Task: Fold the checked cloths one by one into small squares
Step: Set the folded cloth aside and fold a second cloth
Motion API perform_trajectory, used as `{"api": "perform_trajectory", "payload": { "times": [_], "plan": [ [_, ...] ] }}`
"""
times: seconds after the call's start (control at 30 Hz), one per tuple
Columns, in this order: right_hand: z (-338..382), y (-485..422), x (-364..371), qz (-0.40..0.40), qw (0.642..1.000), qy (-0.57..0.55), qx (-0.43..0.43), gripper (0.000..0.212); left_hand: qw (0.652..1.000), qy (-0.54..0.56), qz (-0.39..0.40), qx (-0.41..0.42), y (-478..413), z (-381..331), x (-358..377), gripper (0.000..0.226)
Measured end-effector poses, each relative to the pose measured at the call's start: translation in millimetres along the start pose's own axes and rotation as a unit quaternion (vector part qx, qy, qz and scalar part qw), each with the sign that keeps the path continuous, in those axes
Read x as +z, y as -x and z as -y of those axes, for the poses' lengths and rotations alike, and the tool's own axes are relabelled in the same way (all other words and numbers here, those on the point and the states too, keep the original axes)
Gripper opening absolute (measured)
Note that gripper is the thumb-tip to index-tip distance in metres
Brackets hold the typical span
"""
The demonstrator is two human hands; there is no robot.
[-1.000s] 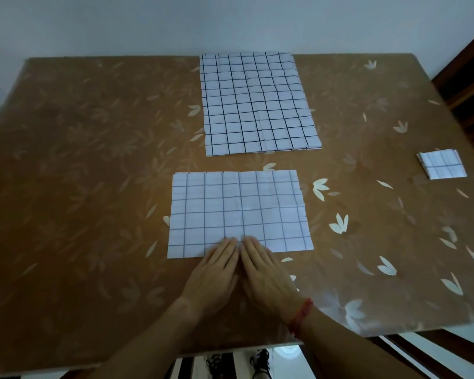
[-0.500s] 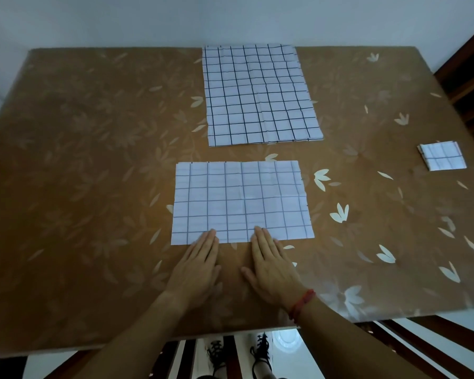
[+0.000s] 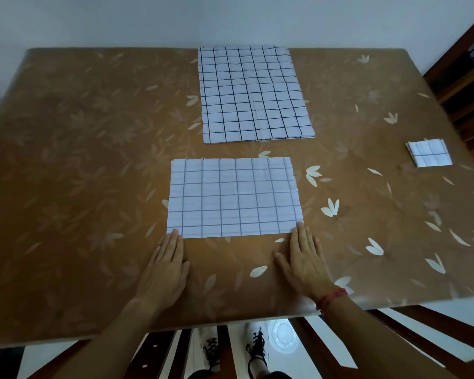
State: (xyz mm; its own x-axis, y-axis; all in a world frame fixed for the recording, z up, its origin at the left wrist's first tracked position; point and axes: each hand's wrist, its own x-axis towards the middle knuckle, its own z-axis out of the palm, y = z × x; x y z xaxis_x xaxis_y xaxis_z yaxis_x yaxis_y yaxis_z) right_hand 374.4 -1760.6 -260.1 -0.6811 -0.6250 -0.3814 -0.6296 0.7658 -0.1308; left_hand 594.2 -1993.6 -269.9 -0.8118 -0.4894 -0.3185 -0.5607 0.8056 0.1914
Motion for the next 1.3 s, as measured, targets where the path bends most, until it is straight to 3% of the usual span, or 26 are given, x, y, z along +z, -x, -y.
{"api": "perform_trajectory", "payload": {
  "times": [0.27, 0.57, 0.83, 1.1, 1.23, 1.3],
  "plan": [
    [3, 0, -6, -0.002, 1.000, -0.015, 0.010, 0.074, 0.999, 0.016, -0.034, -0.015, -1, -9, -8, 0.077],
    [2, -6, -17, -0.042, 0.999, 0.002, 0.004, 0.082, 0.997, 0.039, -0.047, 0.053, -58, -75, -29, 0.058],
    [-10, -15, -26, -0.072, 0.997, 0.007, -0.013, 0.060, 0.996, 0.006, 0.016, 0.083, -107, -115, -31, 0.063],
    [-16, -59, -53, -0.121, 0.979, -0.148, 0.067, 0.030, 0.996, 0.021, 0.031, 0.080, -109, -113, -27, 0.064],
    [-19, -88, -72, -0.123, 0.933, -0.323, 0.095, 0.009, 0.996, 0.027, 0.026, 0.082, -111, -111, -24, 0.064],
    [-17, -98, -73, -0.123, 0.910, -0.381, 0.105, 0.018, 0.996, 0.027, 0.025, 0.083, -111, -111, -24, 0.064]
  ]
}}
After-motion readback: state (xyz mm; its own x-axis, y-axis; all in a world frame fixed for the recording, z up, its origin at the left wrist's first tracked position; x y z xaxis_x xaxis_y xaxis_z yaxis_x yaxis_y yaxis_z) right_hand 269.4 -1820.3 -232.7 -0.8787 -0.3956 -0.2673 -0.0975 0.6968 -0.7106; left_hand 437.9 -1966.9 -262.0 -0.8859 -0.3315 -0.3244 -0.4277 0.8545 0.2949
